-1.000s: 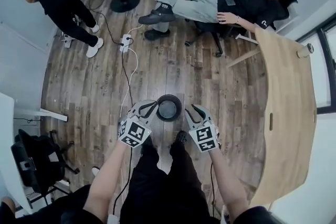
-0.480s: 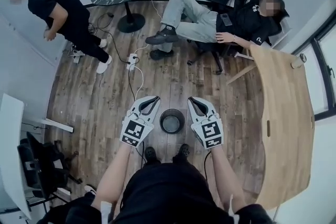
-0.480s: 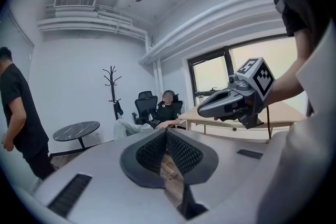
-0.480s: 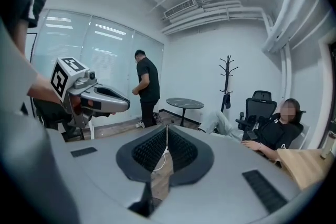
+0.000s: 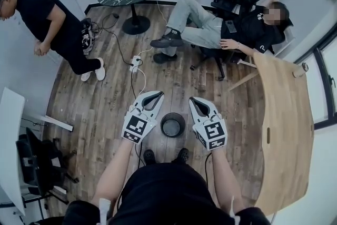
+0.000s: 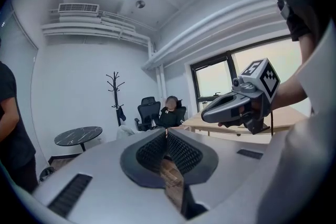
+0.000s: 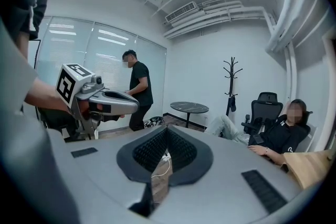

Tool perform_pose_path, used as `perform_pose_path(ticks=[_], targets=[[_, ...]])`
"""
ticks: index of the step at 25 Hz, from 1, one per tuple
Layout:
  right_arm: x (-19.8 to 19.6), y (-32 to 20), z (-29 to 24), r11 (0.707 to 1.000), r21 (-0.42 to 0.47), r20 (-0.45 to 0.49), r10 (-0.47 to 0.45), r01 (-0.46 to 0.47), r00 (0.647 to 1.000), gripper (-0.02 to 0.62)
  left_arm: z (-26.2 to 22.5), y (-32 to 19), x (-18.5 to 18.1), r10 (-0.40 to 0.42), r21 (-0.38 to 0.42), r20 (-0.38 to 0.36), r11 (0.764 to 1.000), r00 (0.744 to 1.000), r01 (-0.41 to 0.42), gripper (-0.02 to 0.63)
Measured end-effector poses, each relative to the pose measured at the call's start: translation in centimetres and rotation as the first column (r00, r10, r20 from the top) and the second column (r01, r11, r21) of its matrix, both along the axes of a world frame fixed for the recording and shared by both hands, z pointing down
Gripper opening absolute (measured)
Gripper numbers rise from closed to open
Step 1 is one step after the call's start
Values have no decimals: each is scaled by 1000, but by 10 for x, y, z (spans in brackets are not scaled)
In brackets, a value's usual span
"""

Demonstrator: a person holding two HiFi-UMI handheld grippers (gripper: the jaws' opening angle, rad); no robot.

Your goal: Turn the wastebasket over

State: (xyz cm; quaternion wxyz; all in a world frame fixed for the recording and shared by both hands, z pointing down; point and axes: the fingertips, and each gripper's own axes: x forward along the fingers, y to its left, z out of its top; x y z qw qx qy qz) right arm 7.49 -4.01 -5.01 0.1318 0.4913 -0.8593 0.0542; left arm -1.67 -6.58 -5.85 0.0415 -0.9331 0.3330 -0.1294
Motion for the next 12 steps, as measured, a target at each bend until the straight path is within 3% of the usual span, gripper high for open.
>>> perform_pose_path(ticks=[12], targets=[[10, 4, -5, 999, 19, -12, 32, -32, 999, 32, -2, 6, 6, 30, 1, 1, 1000, 1000, -30, 23]])
